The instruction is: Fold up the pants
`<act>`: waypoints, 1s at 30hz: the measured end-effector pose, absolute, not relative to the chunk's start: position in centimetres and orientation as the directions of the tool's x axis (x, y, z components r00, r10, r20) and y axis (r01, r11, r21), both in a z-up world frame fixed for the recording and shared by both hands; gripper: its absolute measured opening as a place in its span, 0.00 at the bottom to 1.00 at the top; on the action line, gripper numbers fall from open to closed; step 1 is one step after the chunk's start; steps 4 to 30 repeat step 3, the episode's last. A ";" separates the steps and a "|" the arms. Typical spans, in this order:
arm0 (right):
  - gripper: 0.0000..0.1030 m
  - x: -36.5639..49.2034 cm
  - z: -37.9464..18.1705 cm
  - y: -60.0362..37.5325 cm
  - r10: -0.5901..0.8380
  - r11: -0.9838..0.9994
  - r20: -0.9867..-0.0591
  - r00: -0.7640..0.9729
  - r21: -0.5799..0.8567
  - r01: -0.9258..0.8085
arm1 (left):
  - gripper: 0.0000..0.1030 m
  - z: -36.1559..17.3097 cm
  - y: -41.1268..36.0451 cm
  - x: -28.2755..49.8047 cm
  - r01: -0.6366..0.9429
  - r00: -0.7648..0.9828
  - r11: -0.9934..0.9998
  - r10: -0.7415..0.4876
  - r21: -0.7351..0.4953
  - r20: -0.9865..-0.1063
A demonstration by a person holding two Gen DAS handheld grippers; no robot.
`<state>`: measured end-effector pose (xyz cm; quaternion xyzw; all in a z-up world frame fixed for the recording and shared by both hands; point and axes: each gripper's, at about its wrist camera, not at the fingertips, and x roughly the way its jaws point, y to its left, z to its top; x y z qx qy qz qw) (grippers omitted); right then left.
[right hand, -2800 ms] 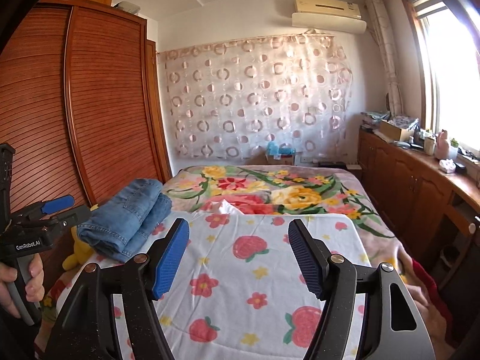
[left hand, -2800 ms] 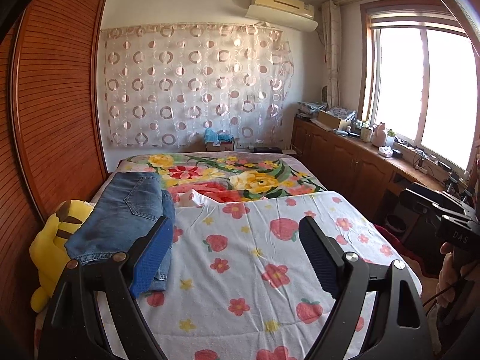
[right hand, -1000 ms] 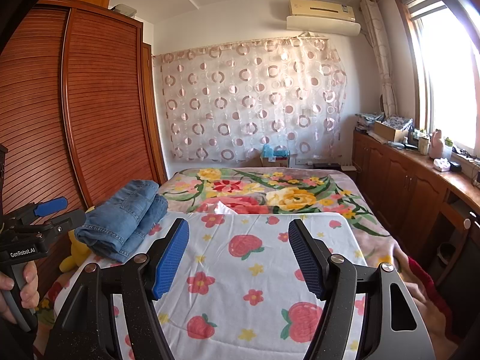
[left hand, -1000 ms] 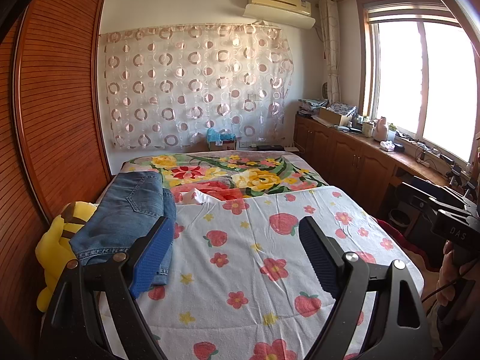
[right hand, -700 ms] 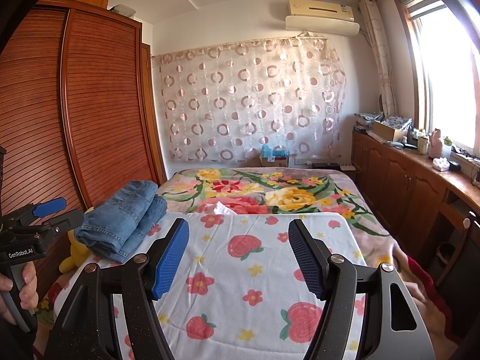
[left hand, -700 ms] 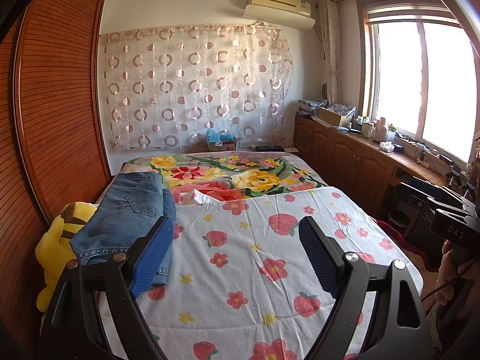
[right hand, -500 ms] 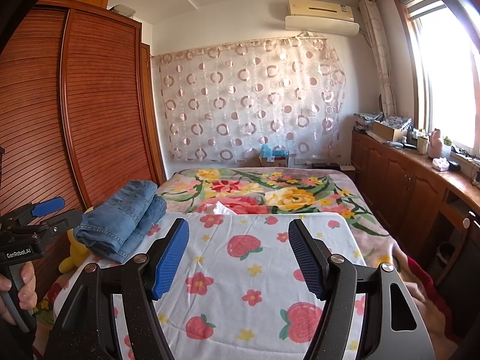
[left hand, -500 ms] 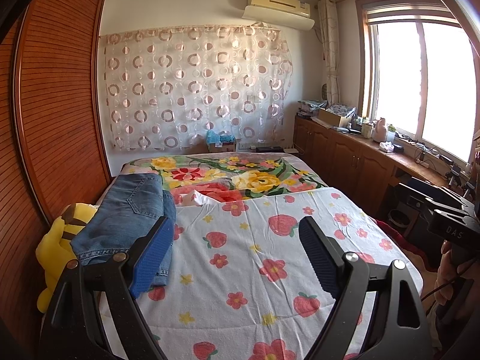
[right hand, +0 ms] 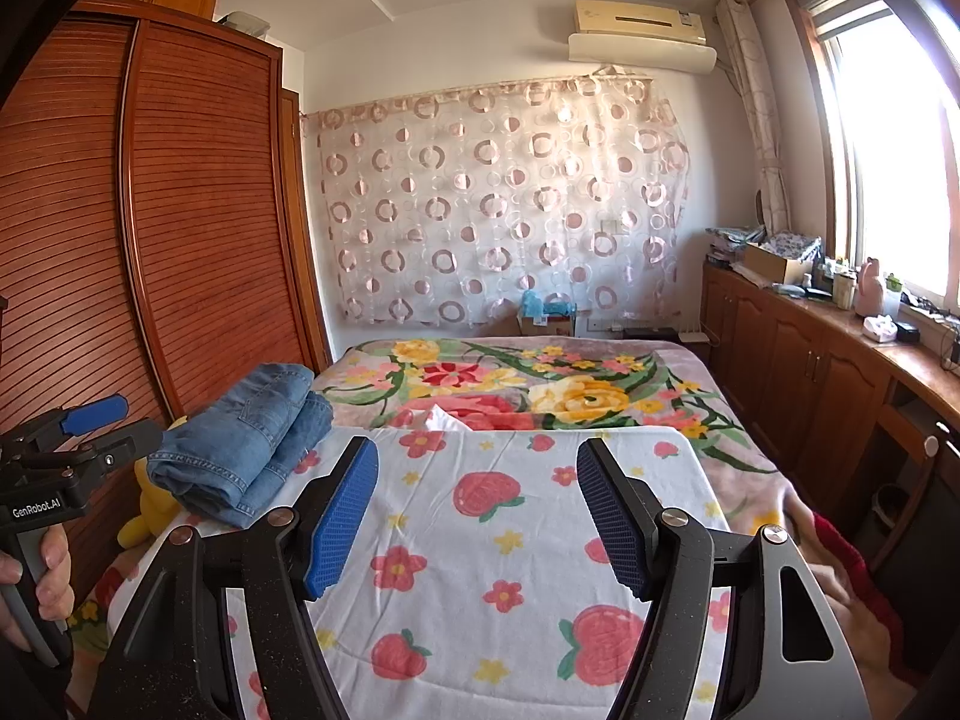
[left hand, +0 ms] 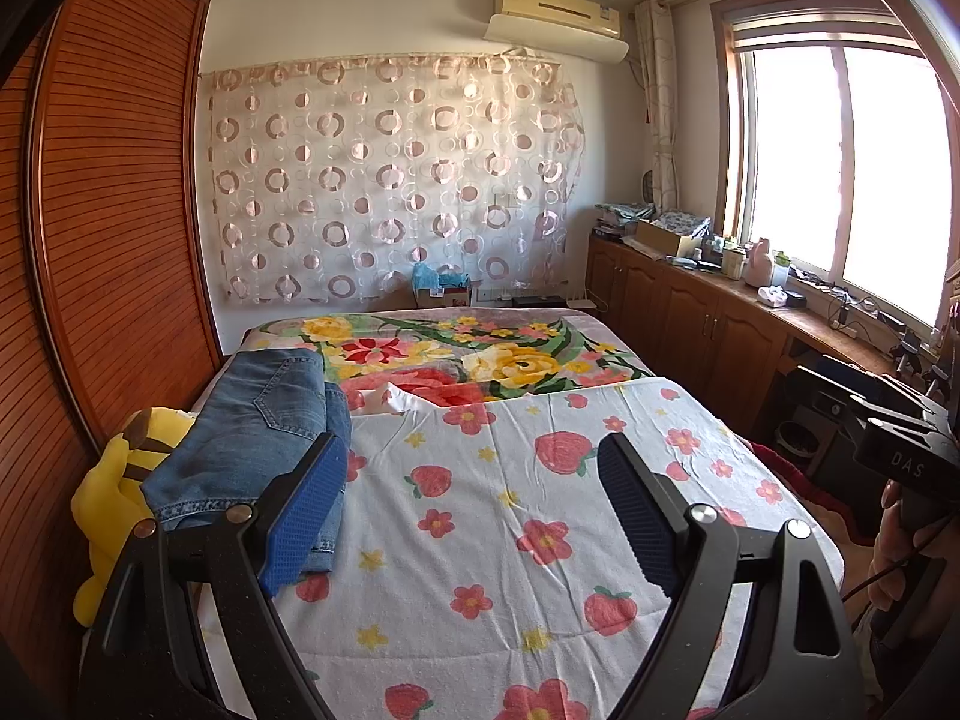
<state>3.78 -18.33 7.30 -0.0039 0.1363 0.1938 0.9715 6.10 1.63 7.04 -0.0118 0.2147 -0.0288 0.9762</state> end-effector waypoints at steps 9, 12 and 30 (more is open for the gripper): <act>0.69 3.8 7.3 -18.2 0.374 0.925 -0.266 0.888 0.045 -0.377 | 0.84 7.0 1.7 6.1 0.050 0.906 0.998 -0.060 -0.035 -0.418; 0.69 3.8 7.3 -18.2 0.374 0.925 -0.266 0.888 0.045 -0.377 | 0.84 7.0 1.7 6.1 0.050 0.906 0.998 -0.060 -0.035 -0.418; 0.69 3.8 7.3 -18.2 0.374 0.925 -0.266 0.888 0.045 -0.377 | 0.84 7.0 1.7 6.1 0.050 0.906 0.998 -0.060 -0.035 -0.418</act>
